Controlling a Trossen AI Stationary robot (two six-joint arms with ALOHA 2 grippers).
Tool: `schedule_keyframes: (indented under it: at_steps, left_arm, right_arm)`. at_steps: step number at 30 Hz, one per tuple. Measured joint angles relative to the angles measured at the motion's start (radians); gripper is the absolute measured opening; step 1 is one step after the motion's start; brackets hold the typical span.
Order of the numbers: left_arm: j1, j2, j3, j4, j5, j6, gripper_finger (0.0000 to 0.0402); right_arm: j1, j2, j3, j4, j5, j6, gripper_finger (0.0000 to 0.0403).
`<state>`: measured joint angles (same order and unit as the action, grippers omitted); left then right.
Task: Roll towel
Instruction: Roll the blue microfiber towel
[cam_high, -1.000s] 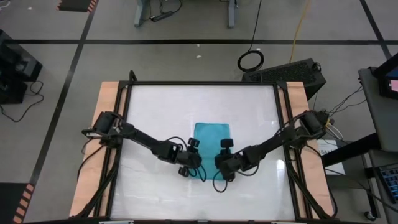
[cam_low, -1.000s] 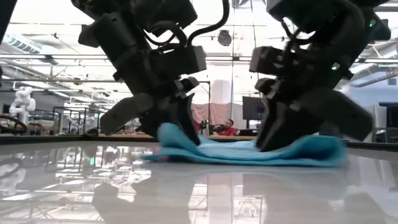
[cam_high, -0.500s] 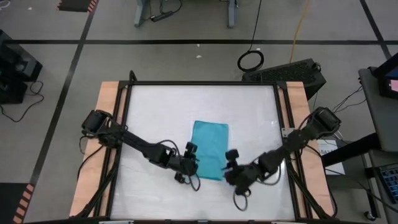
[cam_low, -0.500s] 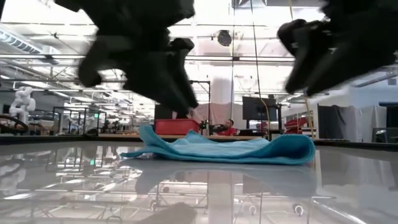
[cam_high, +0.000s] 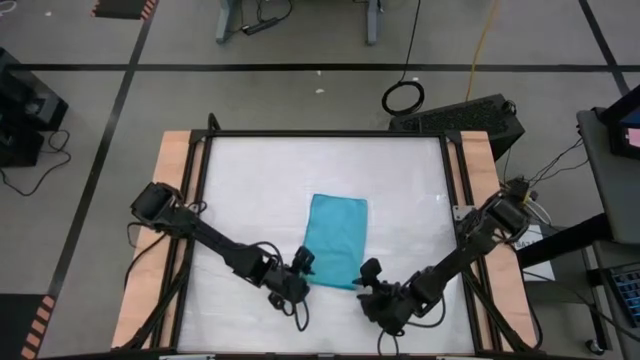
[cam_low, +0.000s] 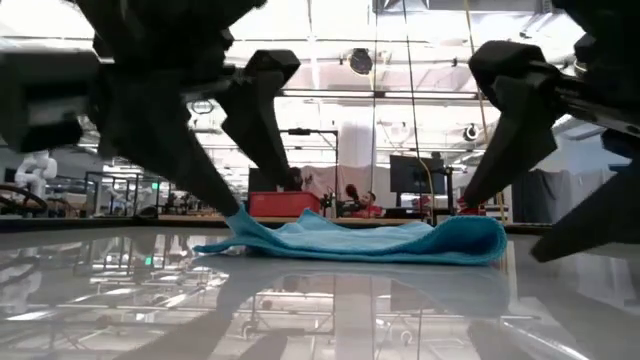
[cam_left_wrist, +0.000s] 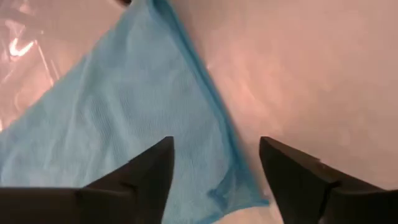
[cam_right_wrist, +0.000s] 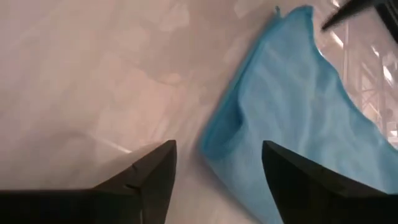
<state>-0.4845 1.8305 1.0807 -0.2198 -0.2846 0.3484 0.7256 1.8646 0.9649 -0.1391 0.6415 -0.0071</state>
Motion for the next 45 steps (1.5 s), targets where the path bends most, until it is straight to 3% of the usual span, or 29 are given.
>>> schedule_keyframes:
  at_steps: [4,10,18,22,33,38,45]
  left_arm:
    - [0.011,0.018,-0.003,-0.007,0.025,-0.001,0.0267]
    - [0.013,0.060,-0.001,-0.045,0.066,-0.002,0.0269]
    - [0.010,0.074,0.001,-0.081,0.037,-0.006,0.0258]
    - [0.009,0.075,0.001,-0.094,0.013,-0.005,0.0208]
    - [0.012,0.081,-0.005,-0.081,-0.056,0.008,0.0017]
    - [0.022,0.081,-0.005,-0.074,-0.026,-0.039,0.0008]
    - [0.047,0.050,-0.007,-0.052,0.140,-0.164,0.0004]
  right_arm:
    - [-0.020,0.039,0.025,-0.002,-0.015,-0.021,0.0194]
    - [-0.034,0.061,0.031,-0.006,-0.018,0.010,0.0137]
    - [-0.043,0.062,0.028,-0.037,-0.019,0.128,0.0010]
    - [-0.043,0.061,0.027,-0.054,-0.009,0.189,0.0009]
    - [-0.044,0.061,0.027,-0.055,-0.010,0.253,0.0002]
    - [-0.038,0.061,0.027,-0.054,-0.011,0.282,0.0001]
    - [-0.023,0.019,0.025,-0.068,-0.022,0.362,0.0000]
